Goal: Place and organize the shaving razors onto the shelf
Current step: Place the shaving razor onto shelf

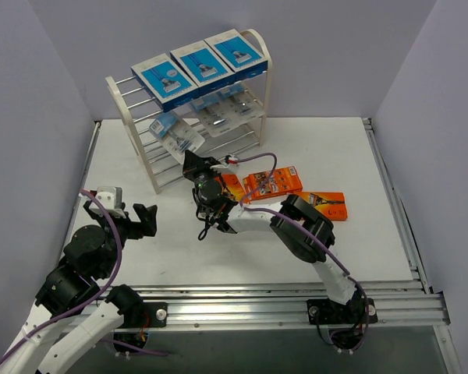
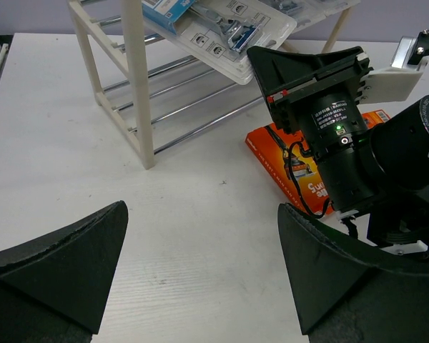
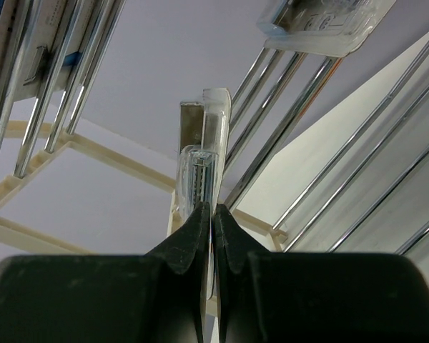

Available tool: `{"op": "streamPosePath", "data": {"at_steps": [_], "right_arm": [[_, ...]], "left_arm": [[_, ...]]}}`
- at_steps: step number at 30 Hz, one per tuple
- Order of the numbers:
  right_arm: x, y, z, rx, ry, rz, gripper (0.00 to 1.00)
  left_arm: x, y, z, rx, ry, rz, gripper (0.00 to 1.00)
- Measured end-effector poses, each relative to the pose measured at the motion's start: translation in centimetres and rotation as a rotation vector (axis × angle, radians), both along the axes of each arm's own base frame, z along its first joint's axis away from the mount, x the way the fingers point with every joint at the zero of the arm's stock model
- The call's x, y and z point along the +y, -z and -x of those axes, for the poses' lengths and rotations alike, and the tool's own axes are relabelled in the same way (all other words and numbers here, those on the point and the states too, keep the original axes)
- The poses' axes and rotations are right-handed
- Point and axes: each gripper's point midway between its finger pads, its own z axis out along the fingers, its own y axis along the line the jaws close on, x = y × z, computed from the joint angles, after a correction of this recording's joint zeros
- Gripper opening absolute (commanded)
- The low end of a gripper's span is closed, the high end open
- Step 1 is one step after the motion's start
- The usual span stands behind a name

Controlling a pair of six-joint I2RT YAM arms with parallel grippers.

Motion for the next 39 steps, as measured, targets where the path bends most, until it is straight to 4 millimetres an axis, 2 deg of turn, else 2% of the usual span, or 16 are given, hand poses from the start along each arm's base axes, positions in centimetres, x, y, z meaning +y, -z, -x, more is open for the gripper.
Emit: {"op": "streamPosePath", "data": {"at_steps": [9, 39], "right_arm": [[-0.3, 1.0, 0.1, -0.003, 0.007, 0.058, 0.00], [0.9, -0.5, 0.3, -0.063, -0.051, 0.122, 0.00]], "left_arm": [[-0.4, 0.2, 0.0, 0.007, 0.013, -0.006, 0.95], [-1.0, 0.6, -0.2, 0.026, 0.029, -0.026, 0.95]]}}
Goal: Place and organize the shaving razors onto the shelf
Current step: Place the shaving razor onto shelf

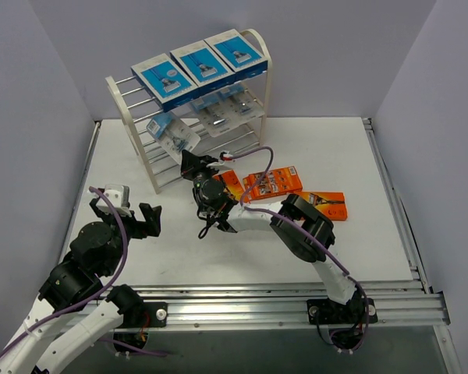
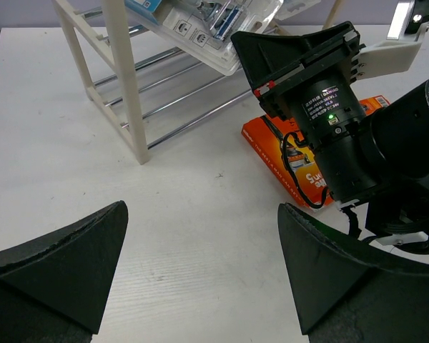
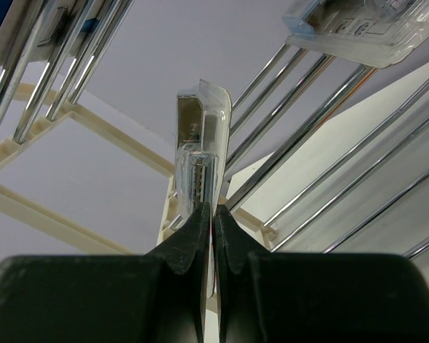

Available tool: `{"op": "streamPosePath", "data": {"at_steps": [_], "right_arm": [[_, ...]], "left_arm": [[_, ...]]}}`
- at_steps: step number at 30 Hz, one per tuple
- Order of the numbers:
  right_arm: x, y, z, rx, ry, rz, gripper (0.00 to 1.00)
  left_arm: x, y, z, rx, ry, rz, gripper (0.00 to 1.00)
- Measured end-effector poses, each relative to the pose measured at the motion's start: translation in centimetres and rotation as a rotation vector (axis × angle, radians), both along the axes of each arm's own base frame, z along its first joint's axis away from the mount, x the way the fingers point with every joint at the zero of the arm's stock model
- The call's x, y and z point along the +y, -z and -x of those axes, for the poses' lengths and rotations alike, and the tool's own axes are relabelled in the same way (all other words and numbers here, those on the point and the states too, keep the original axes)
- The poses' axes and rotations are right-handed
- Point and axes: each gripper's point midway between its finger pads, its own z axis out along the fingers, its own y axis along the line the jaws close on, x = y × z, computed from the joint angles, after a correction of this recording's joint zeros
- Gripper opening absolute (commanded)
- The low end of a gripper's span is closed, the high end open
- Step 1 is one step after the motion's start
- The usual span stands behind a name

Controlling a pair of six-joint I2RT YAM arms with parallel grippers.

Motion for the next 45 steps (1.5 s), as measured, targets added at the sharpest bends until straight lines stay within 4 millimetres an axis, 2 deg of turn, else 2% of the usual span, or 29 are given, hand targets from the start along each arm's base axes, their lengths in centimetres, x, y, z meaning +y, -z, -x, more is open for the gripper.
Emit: {"op": "streamPosePath", "data": {"at_steps": [17, 29, 35, 39, 45], "right_arm": [[-0.8, -0.1, -1.2, -0.010, 0.005, 0.016, 0.00], [-1.8, -1.0, -2.2, -0.018, 0.016, 0.009, 0.00], [-1.2, -3.7, -2.8, -0.052, 0.018, -0.041, 0.00], [-0.9, -4.5, -3.2, -0.064, 0.023, -0.060, 0.00], [-0.3, -2.8, -4.2, -0.051, 0.037, -0.048, 0.00]], "left_arm": [[-0.1, 0.0, 0.0, 0.000, 0.003, -0.001, 0.95], [-0.1, 0.3, -0.1, 0.008, 0.001, -0.008, 0.95], [-0.2, 0.4, -0.1, 0.011, 0.001, -0.012, 0.95], [-0.4, 0.5, -0.1, 0.015, 0.007, -0.015, 0.95], [-0.5, 0.6, -0.2, 0.018, 0.013, -0.018, 0.95]]}}
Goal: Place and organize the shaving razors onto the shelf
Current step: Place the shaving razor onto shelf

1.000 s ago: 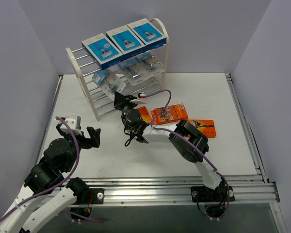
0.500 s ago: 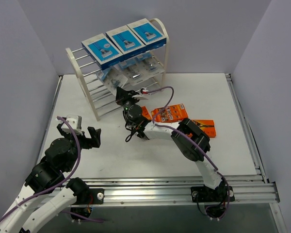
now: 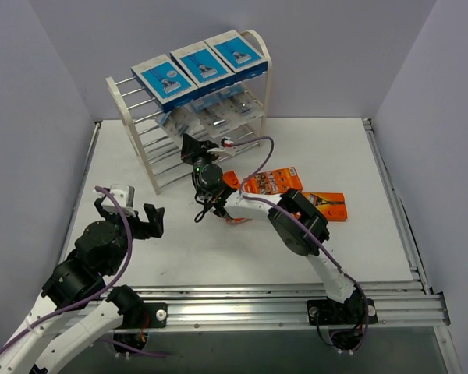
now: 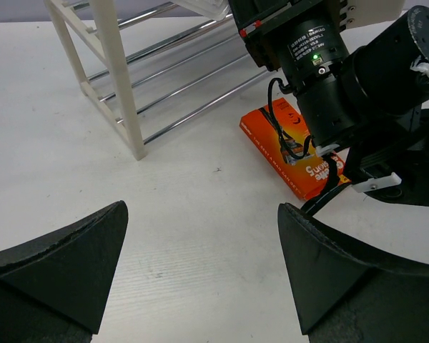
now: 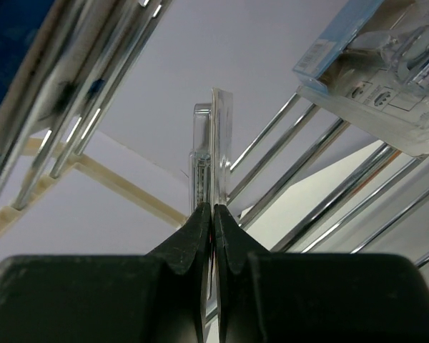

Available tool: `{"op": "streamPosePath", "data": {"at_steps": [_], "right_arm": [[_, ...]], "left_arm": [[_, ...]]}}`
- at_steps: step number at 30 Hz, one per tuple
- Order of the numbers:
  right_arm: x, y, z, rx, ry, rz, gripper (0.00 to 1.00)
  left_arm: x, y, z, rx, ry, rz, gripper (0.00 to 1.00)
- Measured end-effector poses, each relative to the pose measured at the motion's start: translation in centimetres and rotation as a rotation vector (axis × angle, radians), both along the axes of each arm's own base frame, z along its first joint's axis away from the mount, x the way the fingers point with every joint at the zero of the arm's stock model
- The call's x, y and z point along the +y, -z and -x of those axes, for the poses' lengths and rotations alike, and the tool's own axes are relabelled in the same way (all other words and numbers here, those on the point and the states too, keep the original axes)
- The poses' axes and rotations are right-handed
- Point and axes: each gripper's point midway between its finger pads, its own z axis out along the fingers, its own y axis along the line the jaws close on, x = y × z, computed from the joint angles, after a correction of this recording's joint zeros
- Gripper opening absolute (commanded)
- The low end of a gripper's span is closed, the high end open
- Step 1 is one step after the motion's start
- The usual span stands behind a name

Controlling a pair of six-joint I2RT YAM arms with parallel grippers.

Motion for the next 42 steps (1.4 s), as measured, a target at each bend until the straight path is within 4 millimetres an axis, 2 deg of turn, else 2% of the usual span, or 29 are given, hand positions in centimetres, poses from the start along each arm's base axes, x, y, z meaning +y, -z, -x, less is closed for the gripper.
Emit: {"op": "streamPosePath", "data": {"at_steps": [4, 13, 15, 17, 24, 30, 32, 34, 36, 42], "right_arm": [[0.2, 0.8, -0.7, 0.009, 0.011, 0.008, 0.00], [0.7, 0.3, -2.0, -0.002, 0.059, -0.040, 0.00], [0.8, 0.3, -2.2, -0.002, 0.068, -0.049, 0.04], [0.8, 0.5, -2.2, 0.004, 0.077, -0.056, 0.12], [1.0, 0.9, -1.7, 0.014, 0.078, -0.069, 0.26], [1.5, 3.8, -0.5, 0.053, 0.056, -0.011, 0.34], [1.6, 4.0, 0.1, 0.061, 0.041, -0.005, 0.37], [1.5, 3.3, 0.4, 0.059, 0.024, -0.012, 0.41], [1.7, 1.8, 1.1, 0.045, -0.001, -0.027, 0.43], [0.5, -4.9, 2.9, -0.030, -0.054, -0.104, 0.49]], "left_arm": [[-0.1, 0.1, 0.0, 0.002, 0.003, -0.002, 0.95], [-0.2, 0.1, 0.0, 0.002, 0.008, -0.002, 0.95], [-0.2, 0.1, 0.0, 0.002, 0.008, -0.002, 0.95], [-0.2, 0.1, 0.0, 0.002, 0.008, -0.002, 0.95], [-0.2, 0.1, 0.1, 0.002, 0.010, -0.002, 0.95], [-0.3, 0.0, 0.1, 0.000, 0.013, 0.000, 0.95], [-0.3, 0.0, 0.1, -0.002, 0.013, 0.002, 0.95], [-0.2, -0.1, 0.2, -0.003, 0.013, 0.003, 0.95], [-0.2, -0.1, 0.2, -0.004, 0.013, 0.004, 0.95], [-0.2, -0.2, 0.2, -0.006, 0.012, 0.005, 0.95]]}}
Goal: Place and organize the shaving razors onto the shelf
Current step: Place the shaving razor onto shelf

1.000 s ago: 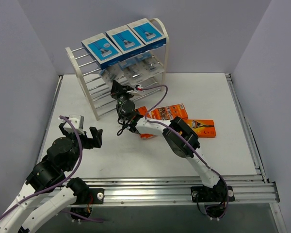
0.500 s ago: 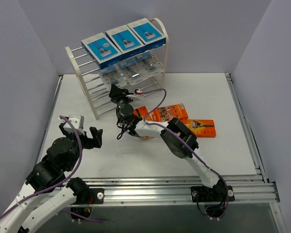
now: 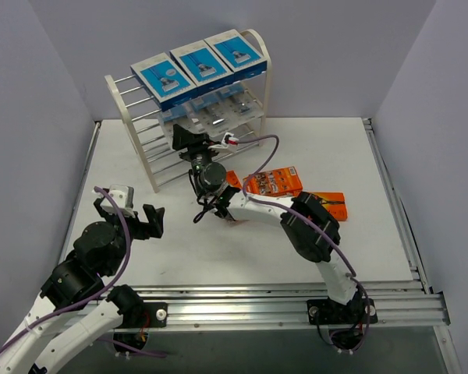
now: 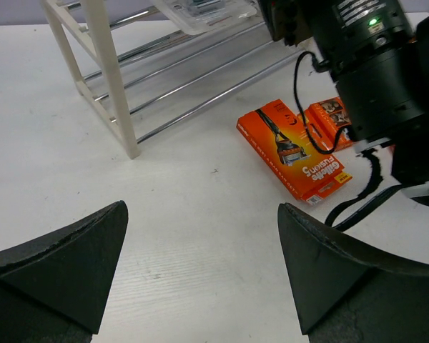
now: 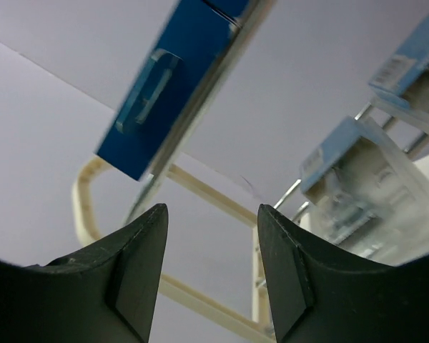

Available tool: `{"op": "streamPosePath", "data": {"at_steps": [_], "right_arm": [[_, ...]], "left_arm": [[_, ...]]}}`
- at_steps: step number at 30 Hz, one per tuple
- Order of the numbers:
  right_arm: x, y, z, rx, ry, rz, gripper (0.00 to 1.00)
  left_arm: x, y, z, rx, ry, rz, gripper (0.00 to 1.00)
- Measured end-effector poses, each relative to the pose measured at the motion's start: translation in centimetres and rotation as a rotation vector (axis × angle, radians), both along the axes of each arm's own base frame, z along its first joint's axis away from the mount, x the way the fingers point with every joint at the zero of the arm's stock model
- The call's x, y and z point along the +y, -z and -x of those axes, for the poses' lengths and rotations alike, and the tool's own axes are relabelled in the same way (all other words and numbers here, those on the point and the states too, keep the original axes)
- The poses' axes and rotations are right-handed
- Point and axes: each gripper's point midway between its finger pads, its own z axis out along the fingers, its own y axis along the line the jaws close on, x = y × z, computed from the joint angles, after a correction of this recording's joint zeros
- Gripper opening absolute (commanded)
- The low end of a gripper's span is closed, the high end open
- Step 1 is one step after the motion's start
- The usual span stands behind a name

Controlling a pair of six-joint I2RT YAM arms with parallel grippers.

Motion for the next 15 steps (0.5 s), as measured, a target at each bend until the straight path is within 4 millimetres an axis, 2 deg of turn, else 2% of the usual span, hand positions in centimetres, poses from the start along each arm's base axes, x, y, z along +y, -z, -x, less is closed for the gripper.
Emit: {"op": "streamPosePath", "data": {"at_steps": [4, 7, 11, 15], "right_arm": [[-1.2, -2.6, 0.9, -0.026, -0.025, -0.028, 0.49], [-2.0, -2.7, 1.1, -0.013, -0.039, -0.024, 0.49], [-1.7, -1.1, 0.9, 0.028, -0.068, 0.018, 0.46], [-1.7, 1.6, 0.9, 0.075, -0.094, 0.082, 0.38]], "left_arm": [[0.0, 0.0, 0.0, 0.000, -0.001, 0.000, 0.95], [0.1, 0.0, 0.0, 0.000, -0.004, -0.001, 0.95], [0.2, 0.0, -0.1, -0.001, -0.012, -0.002, 0.95], [0.3, 0.0, -0.1, -0.003, -0.019, -0.002, 0.95]]}}
